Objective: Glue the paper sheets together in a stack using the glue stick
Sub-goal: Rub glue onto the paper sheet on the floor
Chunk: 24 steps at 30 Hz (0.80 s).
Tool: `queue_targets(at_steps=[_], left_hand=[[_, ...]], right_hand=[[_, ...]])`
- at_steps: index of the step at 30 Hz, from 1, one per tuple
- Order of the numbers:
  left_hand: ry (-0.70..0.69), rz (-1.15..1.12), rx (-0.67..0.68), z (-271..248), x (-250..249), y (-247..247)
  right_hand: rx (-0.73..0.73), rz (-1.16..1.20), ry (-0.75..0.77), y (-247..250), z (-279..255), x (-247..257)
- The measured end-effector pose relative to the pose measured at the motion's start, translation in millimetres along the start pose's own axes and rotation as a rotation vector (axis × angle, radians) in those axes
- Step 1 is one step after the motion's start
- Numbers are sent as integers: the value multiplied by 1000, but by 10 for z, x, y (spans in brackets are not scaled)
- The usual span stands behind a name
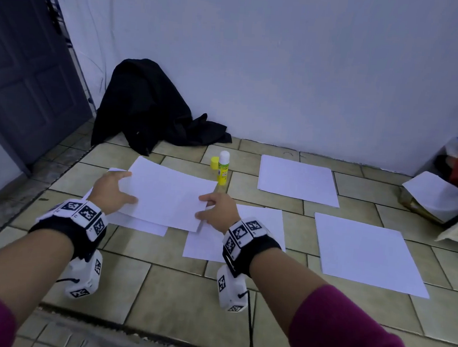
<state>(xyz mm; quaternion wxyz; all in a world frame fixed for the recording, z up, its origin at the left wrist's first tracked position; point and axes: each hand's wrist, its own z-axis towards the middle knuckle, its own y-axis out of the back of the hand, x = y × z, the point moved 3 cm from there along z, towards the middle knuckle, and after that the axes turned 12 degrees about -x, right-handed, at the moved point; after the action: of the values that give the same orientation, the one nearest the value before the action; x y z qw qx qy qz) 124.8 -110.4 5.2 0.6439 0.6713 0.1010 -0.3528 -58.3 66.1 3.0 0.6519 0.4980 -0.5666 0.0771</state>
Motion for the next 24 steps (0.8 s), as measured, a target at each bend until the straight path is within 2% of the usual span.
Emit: queue_targets(at_steps=[3,7,12,17,21,24], left_hand=[[2,116,25,75,87,43],[35,343,72,157,185,53],[89,588,107,162,167,95],[108,661,135,175,157,102],[107,701,177,165,140,116],[62,628,77,157,-14,99]], right_hand=[[47,-93,43,-140,52,138],[204,-282,98,-368,119,223],[358,-396,76,-542,192,222],[397,-457,81,-635,201,230],[357,-524,124,-568,129,256],[314,-498,139,-421,86,336]])
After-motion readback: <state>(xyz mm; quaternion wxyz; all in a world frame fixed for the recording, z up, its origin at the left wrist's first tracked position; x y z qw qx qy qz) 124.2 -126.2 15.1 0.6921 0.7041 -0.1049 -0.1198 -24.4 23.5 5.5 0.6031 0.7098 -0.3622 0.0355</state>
